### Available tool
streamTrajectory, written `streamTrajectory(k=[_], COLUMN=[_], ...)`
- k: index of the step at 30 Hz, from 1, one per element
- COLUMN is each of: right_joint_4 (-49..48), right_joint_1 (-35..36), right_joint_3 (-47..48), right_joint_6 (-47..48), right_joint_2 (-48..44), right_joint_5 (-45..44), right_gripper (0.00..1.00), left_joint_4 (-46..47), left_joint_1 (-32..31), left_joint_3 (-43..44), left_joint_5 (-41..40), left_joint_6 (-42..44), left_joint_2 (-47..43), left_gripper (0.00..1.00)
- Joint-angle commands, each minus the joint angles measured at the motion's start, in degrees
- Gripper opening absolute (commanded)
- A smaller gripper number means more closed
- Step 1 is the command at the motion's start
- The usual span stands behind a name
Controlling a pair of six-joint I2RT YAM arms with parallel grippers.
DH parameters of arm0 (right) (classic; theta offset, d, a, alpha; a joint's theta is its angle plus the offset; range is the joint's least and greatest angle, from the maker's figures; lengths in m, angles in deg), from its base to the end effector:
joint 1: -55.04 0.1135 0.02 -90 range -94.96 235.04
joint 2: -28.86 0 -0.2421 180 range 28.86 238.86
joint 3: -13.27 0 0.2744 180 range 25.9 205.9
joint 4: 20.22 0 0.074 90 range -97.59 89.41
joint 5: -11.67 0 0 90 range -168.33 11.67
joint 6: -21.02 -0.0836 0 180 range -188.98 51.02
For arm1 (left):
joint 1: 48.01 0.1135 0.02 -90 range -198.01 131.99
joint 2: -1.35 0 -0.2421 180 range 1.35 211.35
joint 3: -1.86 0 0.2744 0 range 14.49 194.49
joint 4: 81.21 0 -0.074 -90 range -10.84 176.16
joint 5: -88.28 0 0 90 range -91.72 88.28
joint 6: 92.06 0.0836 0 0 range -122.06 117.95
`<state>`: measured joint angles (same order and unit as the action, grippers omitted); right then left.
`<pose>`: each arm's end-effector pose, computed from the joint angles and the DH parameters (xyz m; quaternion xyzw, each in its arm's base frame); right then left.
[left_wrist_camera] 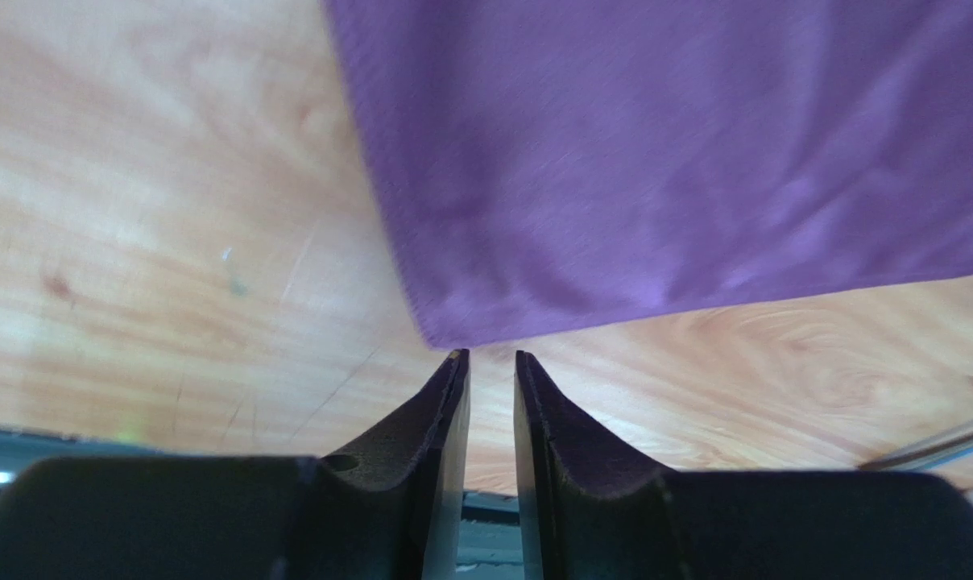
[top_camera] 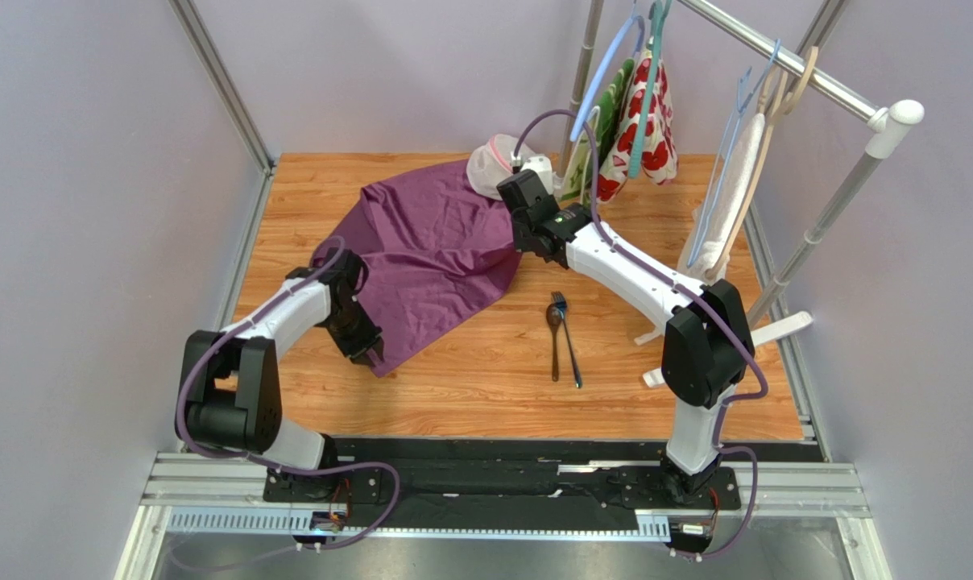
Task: Fold the napkin into a case and place the utensils inside
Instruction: Pick up the crumpled napkin from the center of the board.
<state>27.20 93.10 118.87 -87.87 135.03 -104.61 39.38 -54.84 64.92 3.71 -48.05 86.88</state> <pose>0.3862 0.2554 0.2326 -0.0710 0.9100 -0.0201 0.4080 0.2740 -0.0408 0.0943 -0.3307 0.9399 -0.0738 0.0423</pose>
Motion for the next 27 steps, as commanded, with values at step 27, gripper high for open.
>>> streamTrajectory(k=[27], right_joint_4=[-4.2], right_joint_1=[0.3], right_joint_3=[-3.0], right_joint_6=[-0.4], right_joint_2=[-2.8], right_joint_5=[4.4], right_gripper=[0.00], left_joint_4=[2.3], left_joint_1=[-6.0], left_joint_3=[-2.2], left_joint_5=[-10.1], left_joint_6=[-14.3], left_joint_2=[3.2], left_gripper=[0.33])
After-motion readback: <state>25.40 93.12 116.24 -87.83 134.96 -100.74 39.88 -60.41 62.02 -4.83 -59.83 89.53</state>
